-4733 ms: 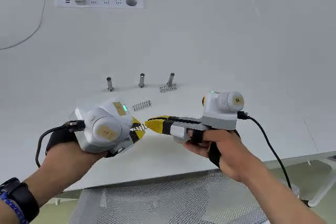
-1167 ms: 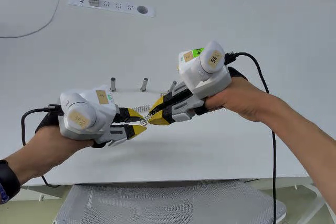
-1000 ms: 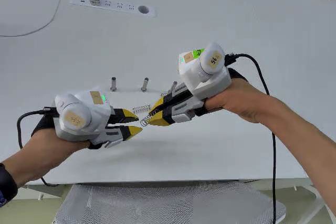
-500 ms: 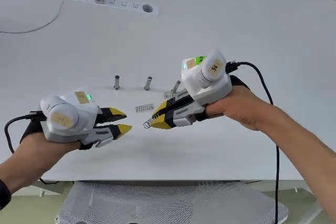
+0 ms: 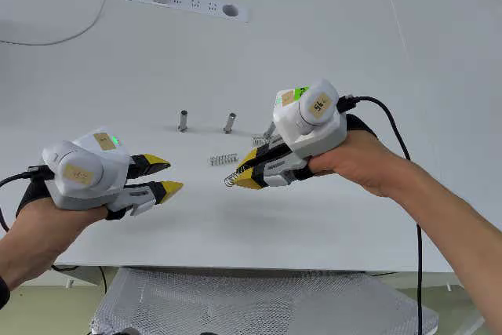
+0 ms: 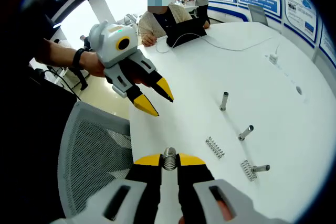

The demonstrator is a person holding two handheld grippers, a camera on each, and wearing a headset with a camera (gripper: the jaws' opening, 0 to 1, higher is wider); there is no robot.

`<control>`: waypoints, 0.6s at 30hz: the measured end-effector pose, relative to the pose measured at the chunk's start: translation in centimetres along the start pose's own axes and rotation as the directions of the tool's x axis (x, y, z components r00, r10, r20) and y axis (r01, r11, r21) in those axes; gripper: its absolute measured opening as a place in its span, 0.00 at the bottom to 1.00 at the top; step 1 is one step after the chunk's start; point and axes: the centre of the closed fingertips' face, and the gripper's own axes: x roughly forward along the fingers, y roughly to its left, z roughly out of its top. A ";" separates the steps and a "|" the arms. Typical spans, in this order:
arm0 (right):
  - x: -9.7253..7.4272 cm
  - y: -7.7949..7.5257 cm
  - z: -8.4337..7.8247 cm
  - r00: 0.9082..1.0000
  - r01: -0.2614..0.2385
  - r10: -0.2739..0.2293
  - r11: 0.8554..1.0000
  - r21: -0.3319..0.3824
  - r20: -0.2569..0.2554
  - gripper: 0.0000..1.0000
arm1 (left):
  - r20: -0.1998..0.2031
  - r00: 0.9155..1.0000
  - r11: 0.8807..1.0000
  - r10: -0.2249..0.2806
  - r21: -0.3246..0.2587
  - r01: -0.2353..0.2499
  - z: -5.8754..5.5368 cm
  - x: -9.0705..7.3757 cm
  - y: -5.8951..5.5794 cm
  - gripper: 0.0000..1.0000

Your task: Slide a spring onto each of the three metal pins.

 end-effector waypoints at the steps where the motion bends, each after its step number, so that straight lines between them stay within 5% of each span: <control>1: 0.0 -0.1 0.0 1.000 0.003 -0.003 1.000 -0.001 -0.001 0.12 | 0.001 1.000 1.000 0.006 -0.006 -0.006 0.0 0.0 0.1 0.25; 18: 1.0 -3.5 0.0 0.999 0.045 -0.045 0.999 0.029 -0.022 0.12 | -0.009 0.996 0.993 0.092 -0.079 -0.093 -1.3 -0.7 2.7 0.37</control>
